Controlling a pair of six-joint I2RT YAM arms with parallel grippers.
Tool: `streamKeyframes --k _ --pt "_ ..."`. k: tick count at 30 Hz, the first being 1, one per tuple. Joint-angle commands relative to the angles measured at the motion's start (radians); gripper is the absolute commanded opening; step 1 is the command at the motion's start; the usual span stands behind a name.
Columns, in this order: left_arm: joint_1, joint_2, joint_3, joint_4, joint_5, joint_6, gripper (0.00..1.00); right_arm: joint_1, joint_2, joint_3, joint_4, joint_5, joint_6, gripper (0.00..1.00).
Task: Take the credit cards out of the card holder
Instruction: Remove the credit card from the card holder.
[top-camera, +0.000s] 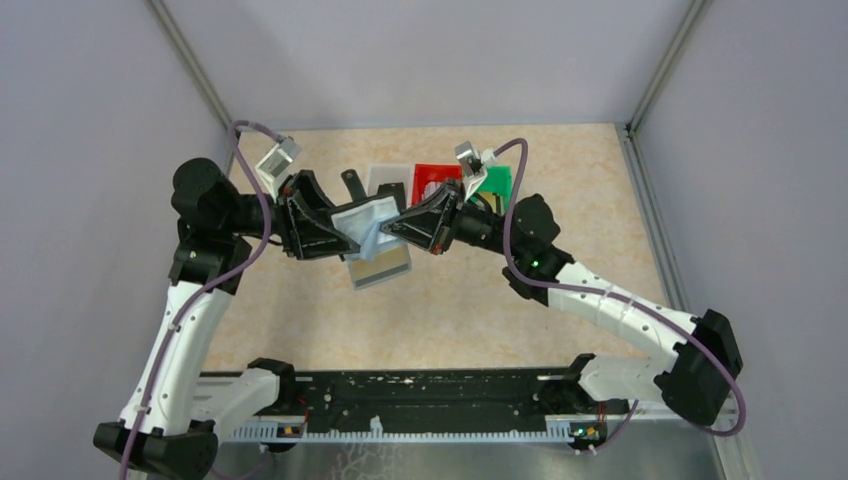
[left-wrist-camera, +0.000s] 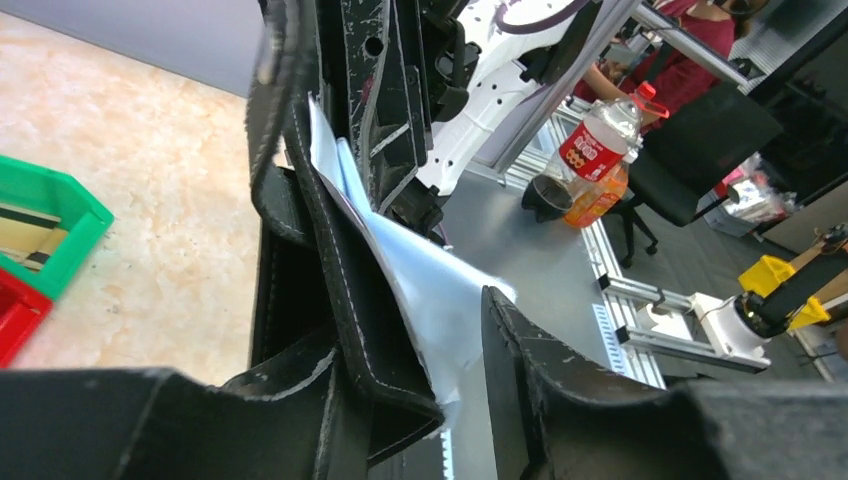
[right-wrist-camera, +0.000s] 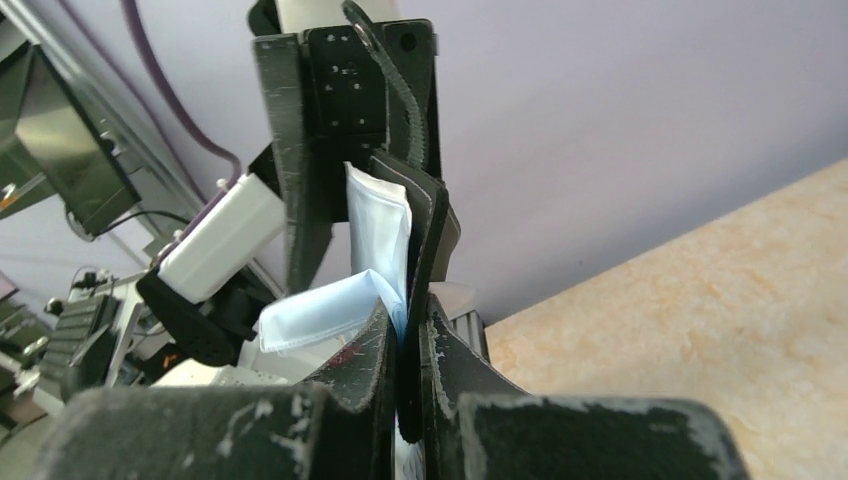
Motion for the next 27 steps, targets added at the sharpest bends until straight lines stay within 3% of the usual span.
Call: streamKeyframes --k 1,19,22,24,27 --pt "-0.008 -0.004 0.046 -0.12 0.004 0.143 0.49 0.012 -0.072 0.053 -0.092 0.14 -0.029 0.0" --pt "-0.007 -0.075 -0.027 -0.095 0.189 0.189 0.51 0.015 -0.06 0.078 -0.081 0.208 0.013 0.0" --pt "-0.008 -0.096 -0.033 -0.143 0.149 0.273 0.45 0.015 -0.051 0.089 -0.081 0.204 0.029 0.0" --pt "-0.008 -0.107 -0.016 -0.262 0.069 0.422 0.39 0.015 -0.049 0.092 -0.079 0.207 0.036 0.0" --pt "-0.008 -0.125 -0.016 -0.316 -0.104 0.533 0.21 0.018 -0.047 0.094 -0.071 0.205 0.043 0.0"
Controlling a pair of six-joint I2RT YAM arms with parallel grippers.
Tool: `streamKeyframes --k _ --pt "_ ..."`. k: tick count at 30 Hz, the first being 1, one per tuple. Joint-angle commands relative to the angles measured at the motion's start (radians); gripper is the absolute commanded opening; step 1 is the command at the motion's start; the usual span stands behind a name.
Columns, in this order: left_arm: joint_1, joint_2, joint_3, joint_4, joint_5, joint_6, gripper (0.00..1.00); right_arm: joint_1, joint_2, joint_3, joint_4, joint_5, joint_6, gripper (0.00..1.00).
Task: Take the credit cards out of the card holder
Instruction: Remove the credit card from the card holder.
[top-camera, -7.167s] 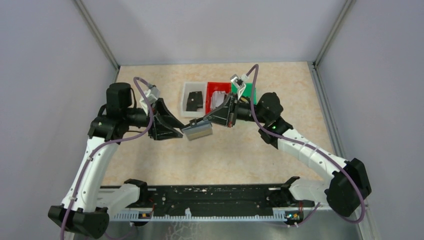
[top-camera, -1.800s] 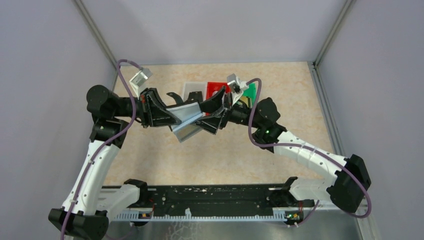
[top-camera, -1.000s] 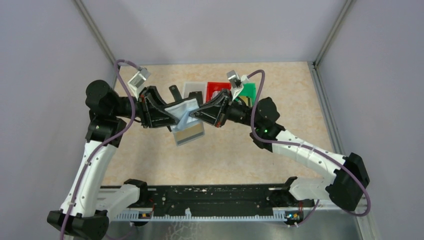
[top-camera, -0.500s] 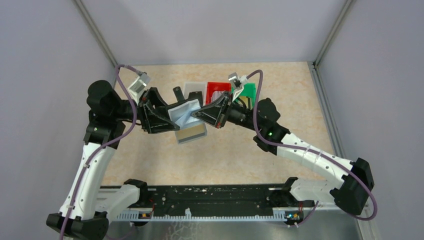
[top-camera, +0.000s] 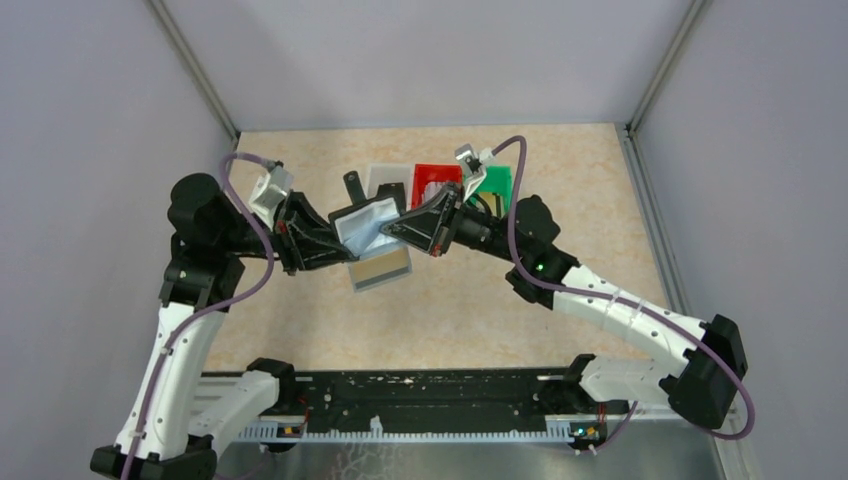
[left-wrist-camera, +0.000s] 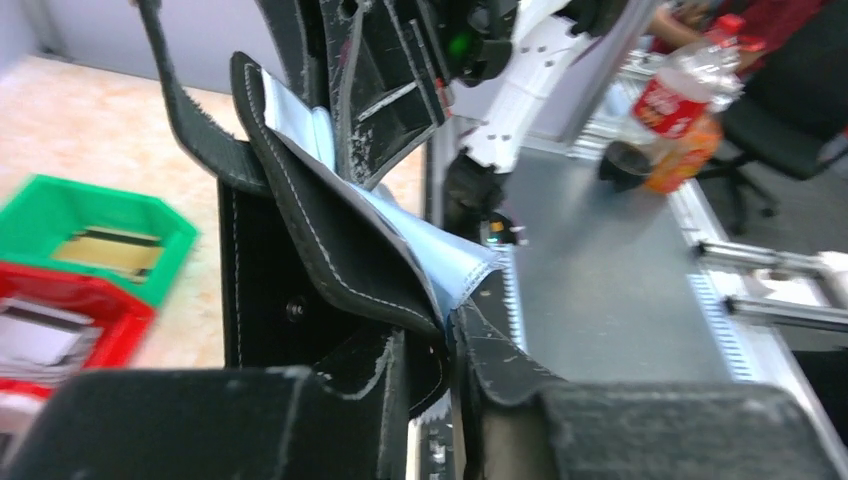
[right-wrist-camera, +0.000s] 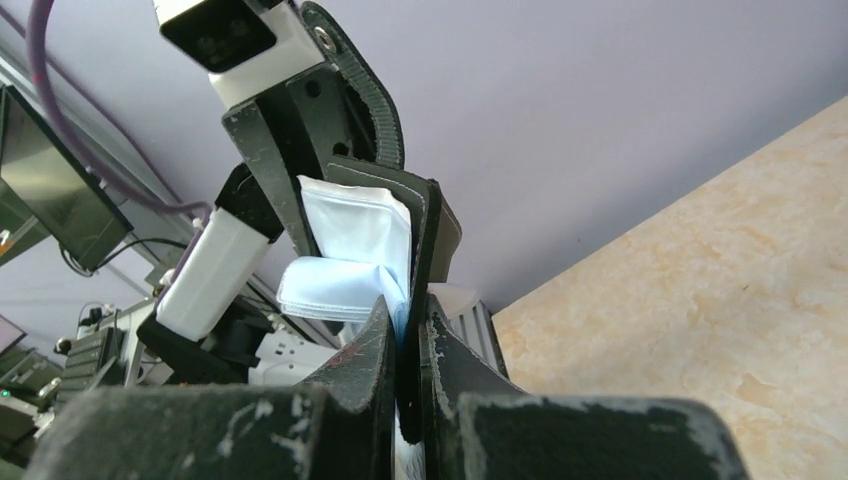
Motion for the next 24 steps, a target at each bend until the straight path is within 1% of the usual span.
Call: streamKeyframes --k 1,2,4,9,10,11,13,14,16,18,21,24 --pt "-0.01 -0.047 0.01 -0.109 -0.163 0.206 0.15 -0.007 0.002 0.08 0.094 0.102 0.018 0.0" --pt "-0.01 -0.049 0.009 -0.098 -0.199 0.208 0.12 -0.005 0.005 0.081 0.096 0.102 0.018 0.0" --pt "-0.01 -0.048 0.013 -0.079 -0.218 0.195 0.08 0.001 0.012 0.082 0.1 0.094 0.016 0.0" --pt "-0.009 -0.043 -0.001 -0.012 -0.181 0.095 0.02 0.013 0.02 0.073 0.099 0.081 0.006 0.01" --pt "-0.009 -0.04 -0.003 -0.007 -0.17 0.083 0.0 0.013 0.02 0.069 0.098 0.077 0.005 0.06" --pt "-0.01 -0.036 -0.002 -0.005 -0.166 0.079 0.0 0.013 0.019 0.065 0.097 0.075 0.003 0.1" --pt "-0.01 -0.033 0.002 -0.006 -0.165 0.078 0.0 0.014 0.014 0.056 0.092 0.07 0.002 0.2" --pt "-0.008 -0.033 0.002 -0.004 -0.165 0.077 0.0 0.013 0.012 0.051 0.09 0.067 0.002 0.27" --pt "-0.009 -0.032 0.006 -0.008 -0.179 0.082 0.0 0.014 0.005 0.043 0.072 0.06 -0.005 0.45" --pt "-0.01 -0.032 0.015 -0.027 -0.202 0.098 0.0 0.013 -0.017 0.028 0.048 0.056 -0.026 0.57" --pt "-0.009 -0.03 0.022 -0.035 -0.214 0.098 0.0 0.014 -0.056 0.002 0.023 0.063 -0.064 0.71" --pt "-0.01 -0.015 0.029 -0.03 -0.188 0.042 0.0 0.013 -0.081 -0.002 0.0 0.046 -0.11 0.73"
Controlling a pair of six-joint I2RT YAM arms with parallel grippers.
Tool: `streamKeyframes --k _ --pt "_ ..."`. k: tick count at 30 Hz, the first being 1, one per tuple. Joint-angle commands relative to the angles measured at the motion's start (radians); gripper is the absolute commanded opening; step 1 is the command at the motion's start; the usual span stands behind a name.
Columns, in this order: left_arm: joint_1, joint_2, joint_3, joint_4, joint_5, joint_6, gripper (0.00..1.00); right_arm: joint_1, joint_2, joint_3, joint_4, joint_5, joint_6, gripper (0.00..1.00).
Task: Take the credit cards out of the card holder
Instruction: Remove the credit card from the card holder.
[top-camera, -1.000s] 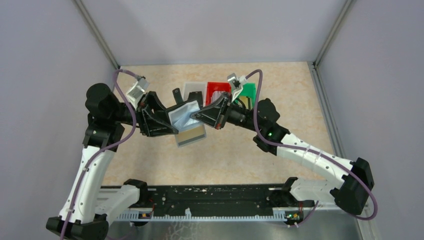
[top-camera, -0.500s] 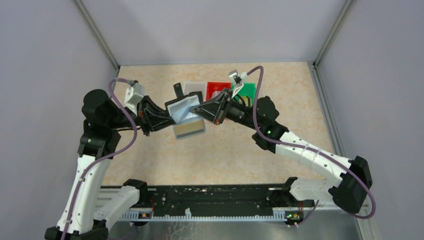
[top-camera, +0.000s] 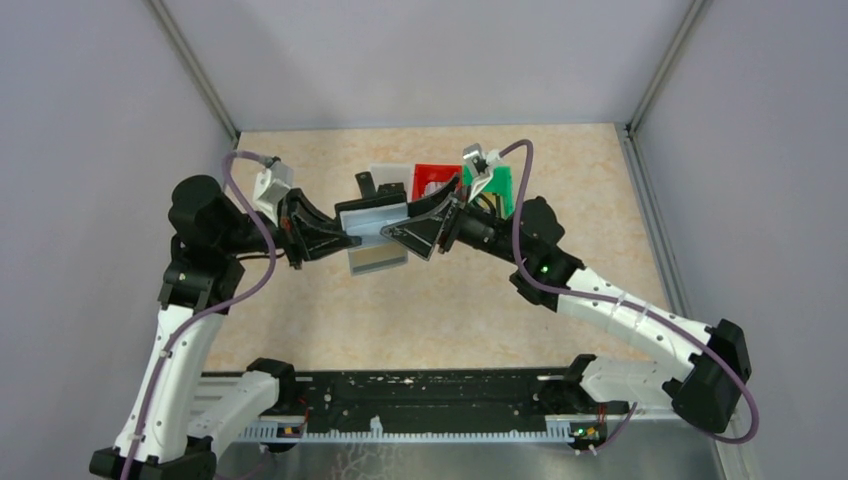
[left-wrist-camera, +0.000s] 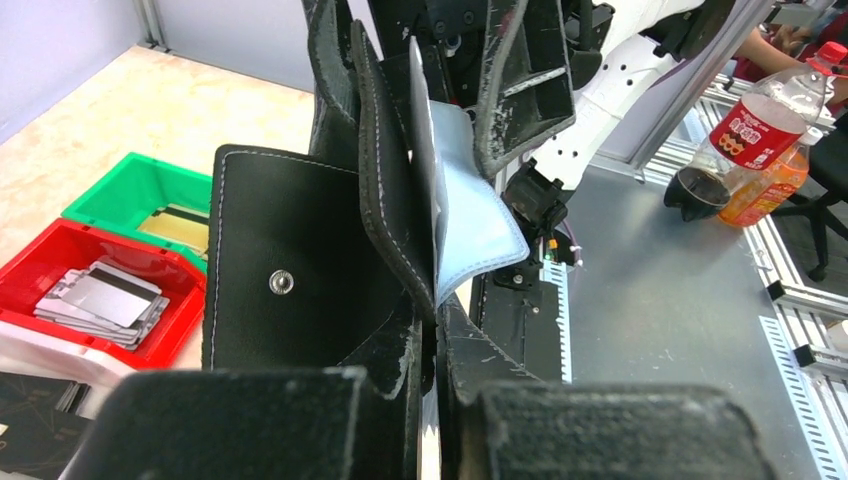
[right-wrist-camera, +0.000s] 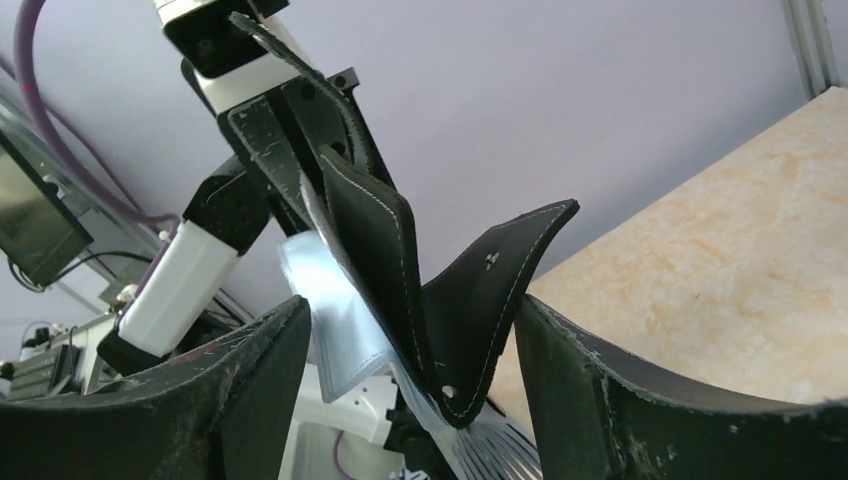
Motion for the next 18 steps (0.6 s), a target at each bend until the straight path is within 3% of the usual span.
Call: streamKeyframes --k 1,5,11,14,18 --pt "-0.006 0.017 0.033 0.028 0.031 -0.073 0.0 0.01 -0.072 0.008 0.004 -0.03 -0.084 0.73" --pt "-0.005 0.063 0.037 0.057 0.143 -0.228 0.0 0.007 -0.09 0.029 -0.066 -0.106 -0.186 0.74" --pt "-0.005 0.06 -0.021 0.285 0.189 -0.526 0.0 -0.009 -0.135 0.086 -0.267 -0.189 -0.345 0.81" --pt "-0.006 0.063 -0.038 0.394 0.2 -0.655 0.0 -0.017 -0.161 0.125 -0.381 -0.153 -0.441 0.87" --pt "-0.005 0.066 -0.04 0.405 0.218 -0.682 0.0 -0.018 -0.191 0.186 -0.504 -0.014 -0.577 0.94"
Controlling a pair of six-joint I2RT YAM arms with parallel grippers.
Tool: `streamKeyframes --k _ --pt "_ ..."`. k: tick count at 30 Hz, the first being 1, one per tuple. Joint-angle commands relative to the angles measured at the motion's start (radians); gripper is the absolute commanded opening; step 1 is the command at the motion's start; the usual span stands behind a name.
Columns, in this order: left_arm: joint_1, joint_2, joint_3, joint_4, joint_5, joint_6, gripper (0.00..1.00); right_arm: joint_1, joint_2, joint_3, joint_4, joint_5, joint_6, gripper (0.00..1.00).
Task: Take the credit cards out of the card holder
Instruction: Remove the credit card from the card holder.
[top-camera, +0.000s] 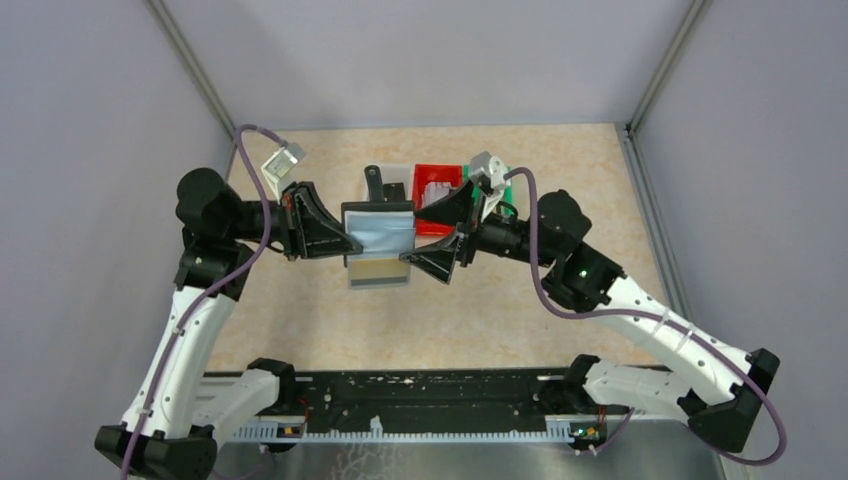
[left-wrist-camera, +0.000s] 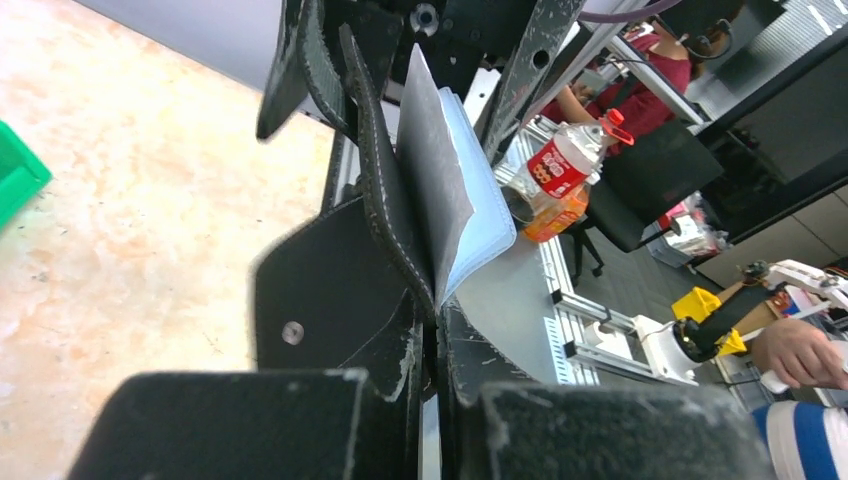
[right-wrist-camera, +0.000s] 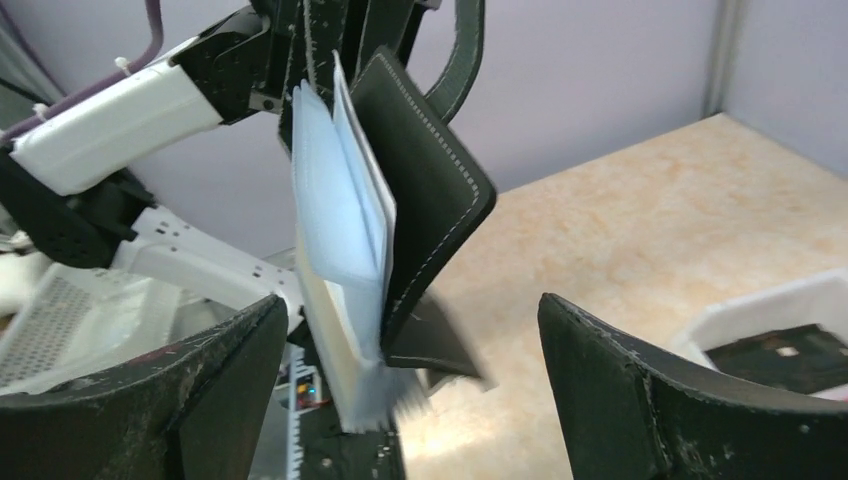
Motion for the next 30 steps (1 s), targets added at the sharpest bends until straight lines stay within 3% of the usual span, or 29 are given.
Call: streamKeyframes --k 1,6,12,20,22,24,30 --pt "-0.005 -0.009 0.0 0.123 0.045 -0.125 0.0 -0.007 -0.066 0.121 -0.153 0.117 -0.219 0.96" --pt "-0.005 -0.013 0.0 0.124 0.063 -0.115 0.0 -0.007 -0.091 0.133 -0.14 0.127 -0.266 0.99" --pt "-0.004 -0.001 0.006 0.131 0.1 -0.111 0.0 -0.007 -0.009 0.132 -0.044 -0.096 -0.135 0.99" --pt "-0.005 0.005 0.0 0.162 0.12 -0.174 0.0 -0.007 0.074 0.115 0.13 -0.182 0.013 0.96" --pt "-0.004 0.004 -0.001 0.165 0.12 -0.175 0.0 -0.006 0.097 0.121 0.156 -0.207 0.053 0.88" --pt "-0.004 0.002 -0.005 0.171 0.118 -0.174 0.0 -0.007 0.116 0.132 0.161 -0.226 0.08 0.72" --pt "-0.005 -0.005 -0.009 0.162 0.073 -0.128 0.0 -0.006 0.133 0.131 0.151 -0.212 0.146 0.16"
